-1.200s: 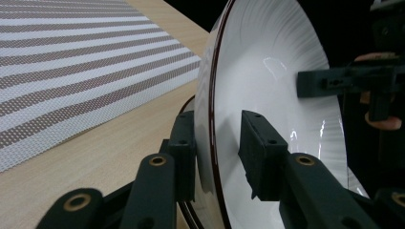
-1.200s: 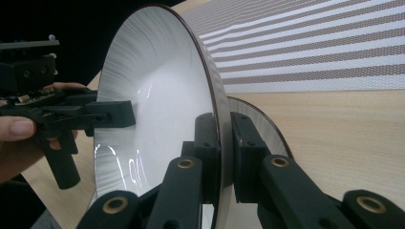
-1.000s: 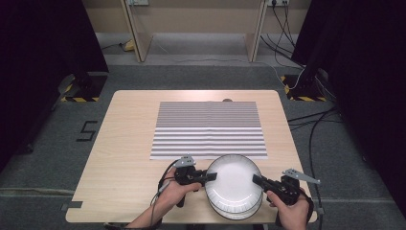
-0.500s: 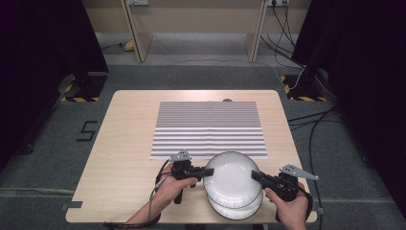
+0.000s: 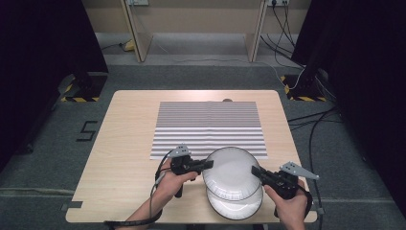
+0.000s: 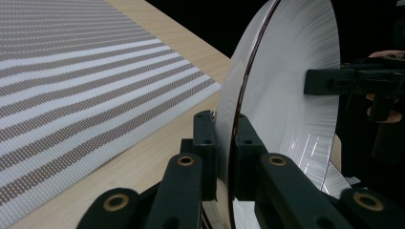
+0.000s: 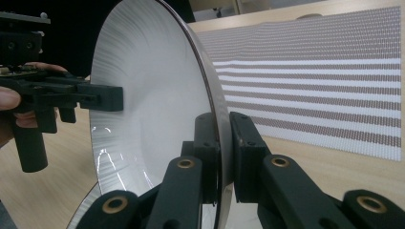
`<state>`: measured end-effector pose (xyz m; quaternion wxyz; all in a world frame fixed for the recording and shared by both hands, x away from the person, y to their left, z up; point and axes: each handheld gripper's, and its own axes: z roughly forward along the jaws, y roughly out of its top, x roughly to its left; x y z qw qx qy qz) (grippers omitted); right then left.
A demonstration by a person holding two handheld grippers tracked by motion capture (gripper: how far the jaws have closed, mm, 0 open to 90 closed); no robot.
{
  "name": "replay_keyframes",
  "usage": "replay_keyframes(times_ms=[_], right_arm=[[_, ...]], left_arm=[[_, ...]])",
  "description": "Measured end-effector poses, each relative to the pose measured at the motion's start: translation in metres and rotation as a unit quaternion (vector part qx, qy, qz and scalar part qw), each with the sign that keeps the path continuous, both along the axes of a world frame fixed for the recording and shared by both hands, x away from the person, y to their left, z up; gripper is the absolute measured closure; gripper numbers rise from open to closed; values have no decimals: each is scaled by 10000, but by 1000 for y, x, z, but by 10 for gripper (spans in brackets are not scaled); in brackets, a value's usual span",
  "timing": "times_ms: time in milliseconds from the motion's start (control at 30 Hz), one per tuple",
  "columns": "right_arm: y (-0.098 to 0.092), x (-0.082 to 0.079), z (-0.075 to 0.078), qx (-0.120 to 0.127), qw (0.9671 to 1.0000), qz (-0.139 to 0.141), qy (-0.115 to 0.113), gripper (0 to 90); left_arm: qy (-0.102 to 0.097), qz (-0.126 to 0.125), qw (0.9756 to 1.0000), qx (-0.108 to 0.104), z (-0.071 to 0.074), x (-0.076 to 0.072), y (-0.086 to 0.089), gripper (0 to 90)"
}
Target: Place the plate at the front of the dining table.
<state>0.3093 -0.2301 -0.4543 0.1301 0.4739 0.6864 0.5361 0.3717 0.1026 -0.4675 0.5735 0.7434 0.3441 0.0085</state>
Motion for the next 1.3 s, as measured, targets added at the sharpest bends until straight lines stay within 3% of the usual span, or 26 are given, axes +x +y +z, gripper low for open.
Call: replay_keyframes(times_ms=[400,1300], right_arm=[[6,9,11,-6,9998,-23,-199,828],[18,23,20,61,9992,-72,-380,828]], left_arm=[[-254,80,9996,-32,11,7,5,831],[-402,266,9988,-104,21,16,16,831]])
